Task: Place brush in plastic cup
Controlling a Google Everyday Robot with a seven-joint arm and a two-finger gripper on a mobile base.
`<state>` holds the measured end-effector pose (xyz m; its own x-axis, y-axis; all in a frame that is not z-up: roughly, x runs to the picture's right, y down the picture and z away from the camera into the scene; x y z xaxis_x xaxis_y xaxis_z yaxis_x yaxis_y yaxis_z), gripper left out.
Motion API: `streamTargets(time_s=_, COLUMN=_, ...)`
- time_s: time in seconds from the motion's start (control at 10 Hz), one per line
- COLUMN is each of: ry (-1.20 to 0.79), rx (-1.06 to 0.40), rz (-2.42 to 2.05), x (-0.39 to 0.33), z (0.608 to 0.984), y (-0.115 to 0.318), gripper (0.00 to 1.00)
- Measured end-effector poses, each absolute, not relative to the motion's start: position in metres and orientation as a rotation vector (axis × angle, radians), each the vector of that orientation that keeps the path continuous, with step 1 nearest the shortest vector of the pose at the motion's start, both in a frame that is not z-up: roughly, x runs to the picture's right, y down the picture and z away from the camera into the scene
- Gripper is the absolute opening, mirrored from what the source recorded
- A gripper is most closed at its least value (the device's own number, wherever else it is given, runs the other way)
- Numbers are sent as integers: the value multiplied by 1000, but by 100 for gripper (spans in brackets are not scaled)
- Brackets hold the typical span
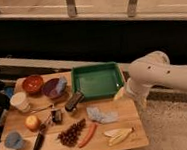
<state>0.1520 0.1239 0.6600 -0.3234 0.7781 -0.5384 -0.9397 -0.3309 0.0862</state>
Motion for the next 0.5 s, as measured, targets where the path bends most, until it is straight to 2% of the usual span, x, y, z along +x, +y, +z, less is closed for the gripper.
streamTargets(time_s=0.5, ry=481, rx=-478, rz=1862, x=156, z=664, y=124, gripper=80)
